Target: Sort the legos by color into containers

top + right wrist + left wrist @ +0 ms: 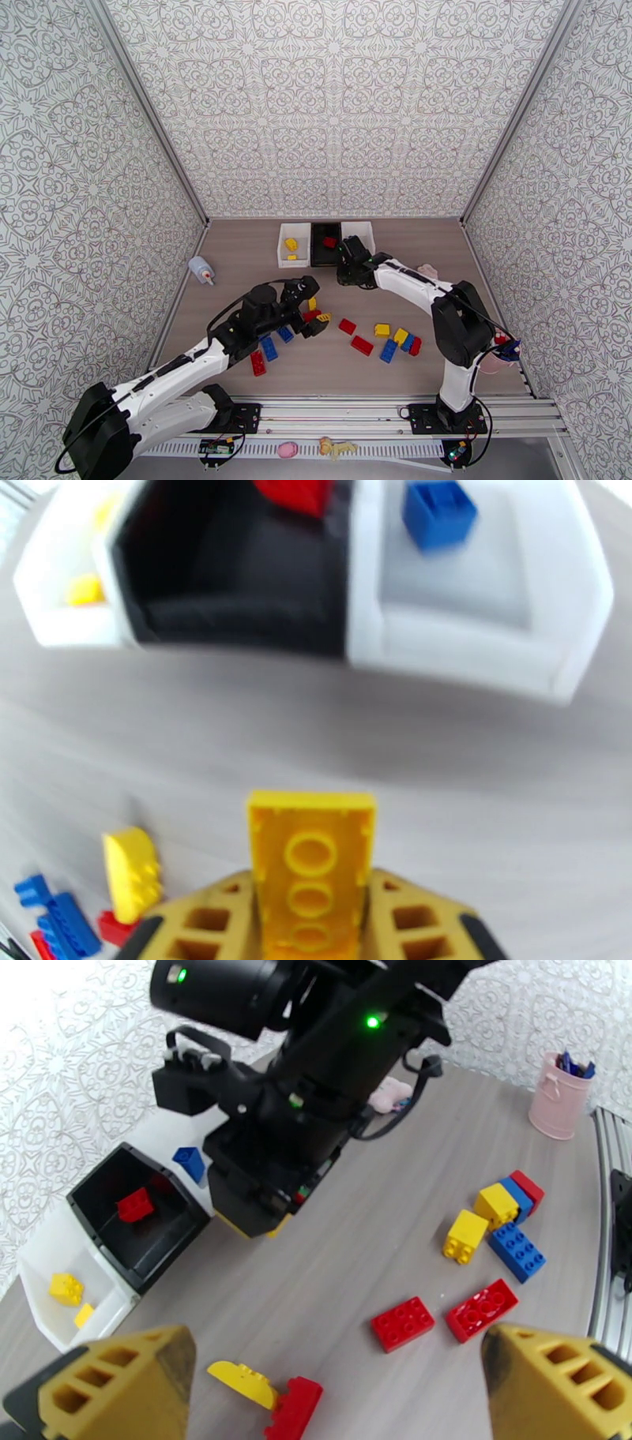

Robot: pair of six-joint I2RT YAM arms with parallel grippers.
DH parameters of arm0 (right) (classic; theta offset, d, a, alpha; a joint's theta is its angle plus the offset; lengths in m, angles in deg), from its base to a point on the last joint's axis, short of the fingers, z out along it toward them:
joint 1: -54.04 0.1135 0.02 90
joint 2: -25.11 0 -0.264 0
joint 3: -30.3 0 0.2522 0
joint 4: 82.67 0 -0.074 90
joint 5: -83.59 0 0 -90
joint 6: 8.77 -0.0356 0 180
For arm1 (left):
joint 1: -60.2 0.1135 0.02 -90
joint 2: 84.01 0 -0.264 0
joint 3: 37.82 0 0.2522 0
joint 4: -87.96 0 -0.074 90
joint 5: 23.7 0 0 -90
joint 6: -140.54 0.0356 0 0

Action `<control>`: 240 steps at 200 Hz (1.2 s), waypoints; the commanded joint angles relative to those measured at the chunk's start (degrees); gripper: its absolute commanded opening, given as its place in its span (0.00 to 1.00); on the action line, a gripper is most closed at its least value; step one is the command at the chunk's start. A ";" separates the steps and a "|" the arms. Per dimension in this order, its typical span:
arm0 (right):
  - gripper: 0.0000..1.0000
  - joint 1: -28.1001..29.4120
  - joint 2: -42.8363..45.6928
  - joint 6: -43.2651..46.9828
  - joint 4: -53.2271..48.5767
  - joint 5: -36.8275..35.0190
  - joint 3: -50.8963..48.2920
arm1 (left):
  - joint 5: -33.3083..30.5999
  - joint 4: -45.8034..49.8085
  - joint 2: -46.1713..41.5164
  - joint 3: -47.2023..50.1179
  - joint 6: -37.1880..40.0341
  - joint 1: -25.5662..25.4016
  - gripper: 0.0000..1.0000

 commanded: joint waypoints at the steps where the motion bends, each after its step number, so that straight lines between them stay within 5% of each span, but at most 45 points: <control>1: 0.29 0.27 -3.62 4.27 2.33 -1.33 6.38 | -3.76 1.14 -1.86 1.19 -2.34 0.56 1.00; 141: 0.28 -1.56 -30.87 9.30 -1.51 -4.52 44.13 | -8.04 3.24 -6.71 2.46 -3.18 0.33 1.00; 184: 0.28 -1.79 -32.48 10.67 -2.85 -4.97 49.07 | -8.85 3.60 -6.86 2.44 -3.49 0.42 1.00; 240: 0.28 -1.64 -33.85 17.10 -1.78 14.71 53.11 | -9.90 4.09 -9.20 3.89 -4.56 0.85 1.00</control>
